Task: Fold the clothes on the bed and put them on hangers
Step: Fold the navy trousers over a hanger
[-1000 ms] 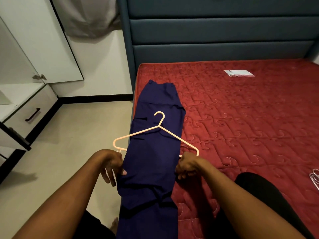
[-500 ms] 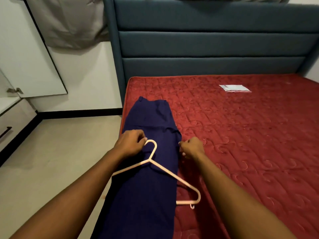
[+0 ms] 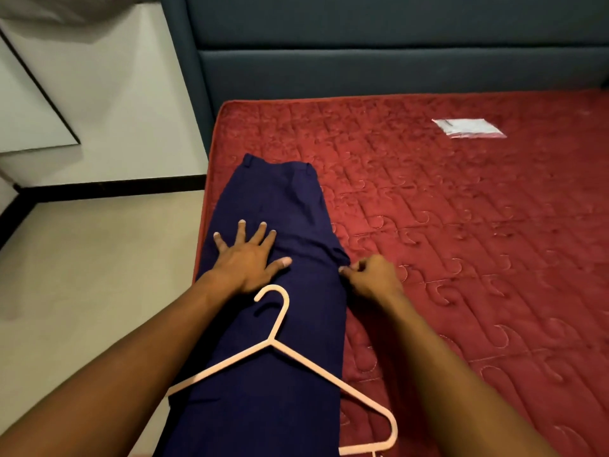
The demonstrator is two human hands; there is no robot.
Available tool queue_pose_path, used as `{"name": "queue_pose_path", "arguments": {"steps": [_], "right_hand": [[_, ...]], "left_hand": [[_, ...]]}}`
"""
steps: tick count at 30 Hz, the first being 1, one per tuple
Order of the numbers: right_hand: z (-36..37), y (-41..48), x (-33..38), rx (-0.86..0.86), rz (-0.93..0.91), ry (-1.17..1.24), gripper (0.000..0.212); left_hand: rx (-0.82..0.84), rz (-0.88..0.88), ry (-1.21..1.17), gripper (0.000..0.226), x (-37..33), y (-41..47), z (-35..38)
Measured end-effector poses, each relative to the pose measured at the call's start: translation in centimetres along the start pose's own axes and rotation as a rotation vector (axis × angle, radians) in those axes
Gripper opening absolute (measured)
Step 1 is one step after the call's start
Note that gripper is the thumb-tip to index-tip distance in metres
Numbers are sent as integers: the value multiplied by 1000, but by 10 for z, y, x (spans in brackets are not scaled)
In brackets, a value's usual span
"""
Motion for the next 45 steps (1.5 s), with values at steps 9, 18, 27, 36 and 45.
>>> {"name": "queue_pose_path", "arguments": {"steps": [9, 18, 27, 36, 45], "right_hand": [[-27, 9, 65, -160, -318, -178, 51], [4, -15, 46, -264, -232, -118, 40], [86, -123, 67, 84, -539, -177, 54], [90, -204, 73, 328, -657, 89, 15], [0, -275, 141, 81, -947, 61, 17]], "left_hand": [[-159, 81, 86, 84, 15, -19, -3], [-233, 78, -392, 55, 54, -79, -1], [-385, -29, -675, 41, 93, -209, 34], [-108, 44, -728, 9, 74, -272, 77], [-543, 65, -565, 12, 63, -322, -15]]}}
Point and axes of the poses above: each hand's wrist, its own y-axis towards the middle knuckle, its own z-axis out of the palm, x = y × z, the point moved 9 cm from there along y, towards the middle knuckle, and after that the axes turned 15 degrees about x, right-handed, at the moved point
